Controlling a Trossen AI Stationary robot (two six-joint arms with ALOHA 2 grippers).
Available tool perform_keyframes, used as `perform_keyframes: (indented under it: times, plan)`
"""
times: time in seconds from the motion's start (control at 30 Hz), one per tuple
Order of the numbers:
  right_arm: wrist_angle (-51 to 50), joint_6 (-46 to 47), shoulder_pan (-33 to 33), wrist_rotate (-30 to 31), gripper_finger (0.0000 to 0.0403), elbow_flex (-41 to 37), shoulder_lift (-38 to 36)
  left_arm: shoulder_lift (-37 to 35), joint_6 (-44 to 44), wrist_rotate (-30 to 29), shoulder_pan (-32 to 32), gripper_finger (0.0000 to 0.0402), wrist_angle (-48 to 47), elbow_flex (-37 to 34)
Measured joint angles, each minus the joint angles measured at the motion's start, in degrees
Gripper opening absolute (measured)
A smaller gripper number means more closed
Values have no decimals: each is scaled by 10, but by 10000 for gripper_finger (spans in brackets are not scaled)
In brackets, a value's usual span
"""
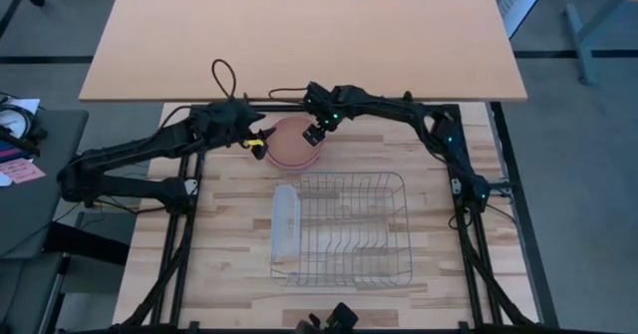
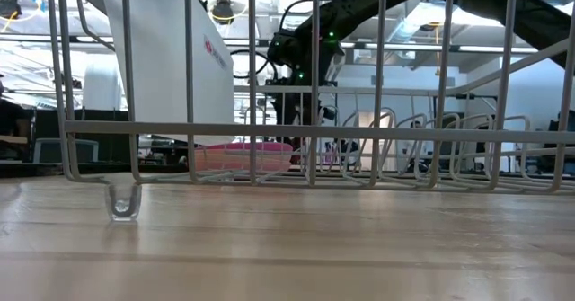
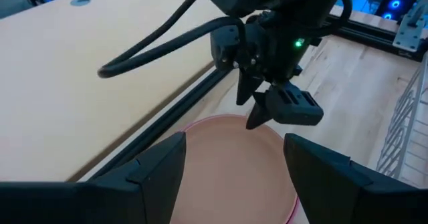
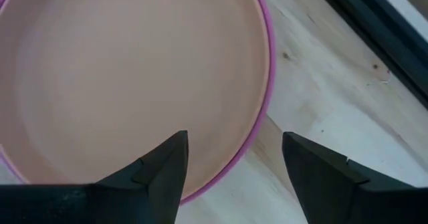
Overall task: Sort dishes
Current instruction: Put the light brown plate in the dish rack
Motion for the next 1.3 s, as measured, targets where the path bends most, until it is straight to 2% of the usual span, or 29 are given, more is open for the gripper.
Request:
perform_keyframes:
  times: [0.37,0.6,0.87,1.3]
  plan:
    - [-8,9,16,-11,197,-1,8,0,0,0,0,246,9,0]
    - [-9,9,6,0,151,-7,8,0,-2,0,0,246,9,0]
    - [-11,0,6,1,127,-17,8,0,-2,0,0,246,9,0]
    - [-22,-16,10,2,62,-17,8,0,-2,0,0,246,8,0]
